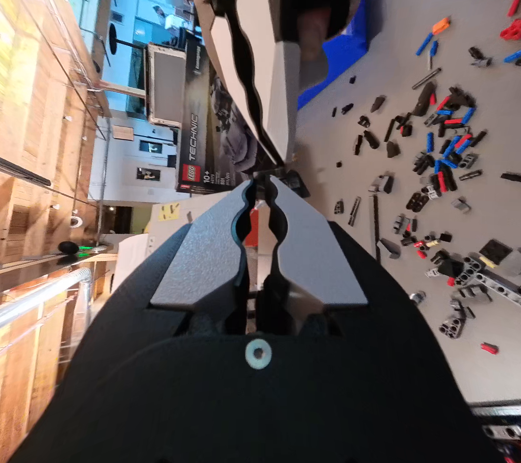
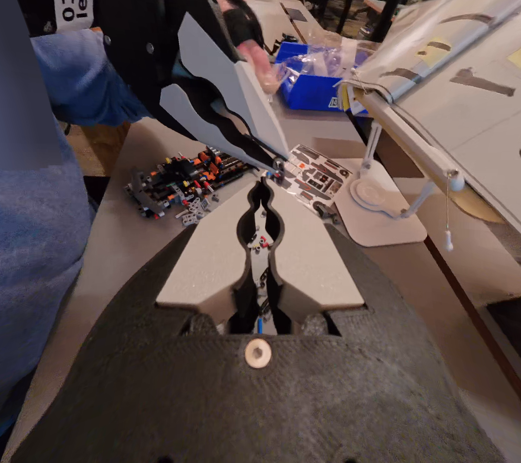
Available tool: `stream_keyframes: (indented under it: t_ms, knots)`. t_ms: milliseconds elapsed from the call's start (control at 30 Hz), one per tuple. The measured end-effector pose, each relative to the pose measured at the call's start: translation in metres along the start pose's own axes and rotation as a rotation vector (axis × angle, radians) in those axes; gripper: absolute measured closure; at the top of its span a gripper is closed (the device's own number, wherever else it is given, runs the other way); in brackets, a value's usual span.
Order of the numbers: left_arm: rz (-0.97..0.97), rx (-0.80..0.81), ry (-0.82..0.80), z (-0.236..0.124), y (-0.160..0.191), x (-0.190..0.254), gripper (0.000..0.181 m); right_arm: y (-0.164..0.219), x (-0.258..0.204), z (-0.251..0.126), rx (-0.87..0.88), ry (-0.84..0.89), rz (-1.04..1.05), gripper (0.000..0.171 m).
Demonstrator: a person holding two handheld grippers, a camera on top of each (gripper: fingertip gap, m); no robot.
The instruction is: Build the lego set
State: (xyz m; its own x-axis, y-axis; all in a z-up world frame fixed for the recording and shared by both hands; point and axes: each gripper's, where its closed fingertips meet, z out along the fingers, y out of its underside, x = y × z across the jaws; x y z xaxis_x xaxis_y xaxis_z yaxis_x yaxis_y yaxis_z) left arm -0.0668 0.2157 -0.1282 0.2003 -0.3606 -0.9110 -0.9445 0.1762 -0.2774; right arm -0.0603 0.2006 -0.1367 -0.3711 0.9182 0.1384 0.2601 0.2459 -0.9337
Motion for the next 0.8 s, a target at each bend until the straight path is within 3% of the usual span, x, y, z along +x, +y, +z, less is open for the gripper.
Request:
stream_keyframes:
  t_ms: [133, 300, 600, 800]
  knots:
    - [-0.066, 0.015, 0.042, 0.006, 0.01, 0.014, 0.178, 0.023, -0.007, 0.006, -0.068, -0.022, 0.015, 0.171]
    - [-0.128, 0.016, 0.096, 0.006, 0.027, 0.029, 0.178, 0.045, 0.004, -0.03, -0.093, 0.018, 0.081, 0.171]
    - [-0.163, 0.032, 0.184, 0.017, 0.03, 0.056, 0.177, 0.095, -0.008, -0.064, -0.118, 0.216, 0.161, 0.171]
    - [-0.181, 0.053, 0.205, 0.022, 0.023, 0.054, 0.177, 0.121, -0.031, -0.106, -0.148, 0.365, 0.236, 0.171]
